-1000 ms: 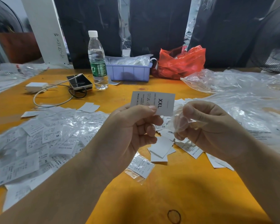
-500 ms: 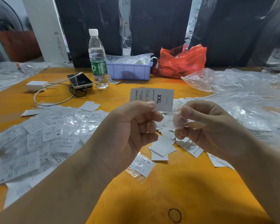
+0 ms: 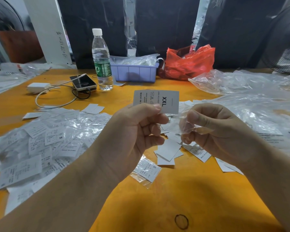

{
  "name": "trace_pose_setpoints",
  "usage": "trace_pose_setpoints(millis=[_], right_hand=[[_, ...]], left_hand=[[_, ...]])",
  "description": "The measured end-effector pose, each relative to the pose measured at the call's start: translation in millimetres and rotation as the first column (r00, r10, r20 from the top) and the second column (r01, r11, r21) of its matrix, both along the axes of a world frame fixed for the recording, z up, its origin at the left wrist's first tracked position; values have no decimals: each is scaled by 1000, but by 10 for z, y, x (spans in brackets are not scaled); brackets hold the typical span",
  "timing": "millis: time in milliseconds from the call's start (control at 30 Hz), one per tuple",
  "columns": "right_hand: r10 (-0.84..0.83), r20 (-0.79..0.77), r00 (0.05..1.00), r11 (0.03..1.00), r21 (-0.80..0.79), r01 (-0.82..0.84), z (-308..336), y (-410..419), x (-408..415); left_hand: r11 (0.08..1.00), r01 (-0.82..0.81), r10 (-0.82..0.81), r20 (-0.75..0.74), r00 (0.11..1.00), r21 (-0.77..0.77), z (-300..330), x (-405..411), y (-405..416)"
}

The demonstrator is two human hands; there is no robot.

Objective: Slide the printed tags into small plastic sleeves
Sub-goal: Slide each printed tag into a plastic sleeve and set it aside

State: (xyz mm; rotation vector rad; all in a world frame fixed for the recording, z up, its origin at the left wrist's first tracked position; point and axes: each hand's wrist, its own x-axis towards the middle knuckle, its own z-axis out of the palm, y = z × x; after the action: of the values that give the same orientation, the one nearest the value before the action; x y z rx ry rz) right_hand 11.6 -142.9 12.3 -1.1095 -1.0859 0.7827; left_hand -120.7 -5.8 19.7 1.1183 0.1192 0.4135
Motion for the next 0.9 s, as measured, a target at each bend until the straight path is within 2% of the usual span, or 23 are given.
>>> trace_pose_setpoints(millis=[233,600,900], right_hand=[[-17,29,999,1000,-5,17,-5,-2,-2],[-18,-12,1000,1000,-13,18,-18,-9,21],[-62,58,996,997,-51,65,2,-15,19]], left_hand=[[1000,22,-22,-9,1000,8,-26,12,7],[998,14,-12,-37,999,61,-58,38,45],[966,-53,58,-13,998,253,-68,28,60]])
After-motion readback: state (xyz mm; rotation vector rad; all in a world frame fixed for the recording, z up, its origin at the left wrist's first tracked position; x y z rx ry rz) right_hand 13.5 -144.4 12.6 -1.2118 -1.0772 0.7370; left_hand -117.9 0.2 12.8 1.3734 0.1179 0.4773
